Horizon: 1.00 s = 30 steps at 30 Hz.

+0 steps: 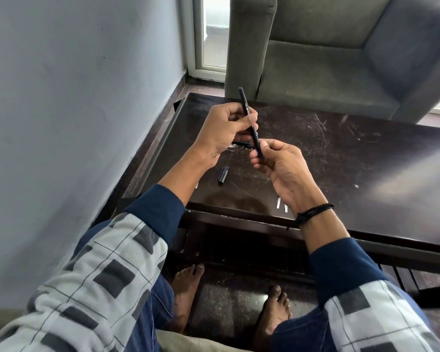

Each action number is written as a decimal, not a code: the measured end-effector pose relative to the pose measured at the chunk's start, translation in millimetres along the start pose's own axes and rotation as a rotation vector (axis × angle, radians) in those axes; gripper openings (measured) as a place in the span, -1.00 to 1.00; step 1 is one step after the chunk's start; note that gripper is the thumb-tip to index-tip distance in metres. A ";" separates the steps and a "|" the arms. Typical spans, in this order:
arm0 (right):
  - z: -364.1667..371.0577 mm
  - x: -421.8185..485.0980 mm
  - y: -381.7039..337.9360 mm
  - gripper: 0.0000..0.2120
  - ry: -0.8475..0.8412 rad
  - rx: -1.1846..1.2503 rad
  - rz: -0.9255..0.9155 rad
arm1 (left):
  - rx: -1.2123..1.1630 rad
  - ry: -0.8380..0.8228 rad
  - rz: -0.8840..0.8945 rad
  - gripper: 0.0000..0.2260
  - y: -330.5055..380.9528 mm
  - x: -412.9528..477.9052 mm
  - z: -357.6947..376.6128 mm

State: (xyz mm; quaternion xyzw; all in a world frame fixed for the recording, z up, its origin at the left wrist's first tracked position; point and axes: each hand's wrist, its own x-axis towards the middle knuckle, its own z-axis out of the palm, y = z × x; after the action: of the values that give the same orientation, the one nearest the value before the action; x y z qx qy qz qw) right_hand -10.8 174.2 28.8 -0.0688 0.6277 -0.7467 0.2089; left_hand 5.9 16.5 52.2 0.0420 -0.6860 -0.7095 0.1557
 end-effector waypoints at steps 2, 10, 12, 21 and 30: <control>0.7 -2.0 -1.5 -0.82 -0.015 0.059 0.041 | -0.018 -0.012 -0.003 -0.86 0.0 0.5 -0.3; 0.9 -3.0 -1.6 -0.93 0.012 -0.045 0.003 | -0.013 0.005 -0.016 -0.88 -0.9 -0.4 0.1; 0.7 -2.9 -2.6 -0.90 -0.011 -0.037 0.021 | -0.013 -0.006 -0.021 -0.86 -0.5 -0.6 0.3; 1.6 -3.5 -1.8 -0.88 -0.007 -0.192 -0.073 | 0.027 -0.026 -0.009 -0.89 0.4 1.1 -4.0; 0.0 -1.9 1.1 -0.85 -0.163 0.009 -0.004 | 0.012 -0.158 -0.022 -0.96 10.7 0.2 -9.9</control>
State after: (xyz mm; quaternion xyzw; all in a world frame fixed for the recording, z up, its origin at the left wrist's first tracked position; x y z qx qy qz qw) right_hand -8.8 174.8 28.0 -0.1298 0.6050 -0.7419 0.2582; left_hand 10.2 6.9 62.3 -0.0059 -0.7000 -0.7080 0.0930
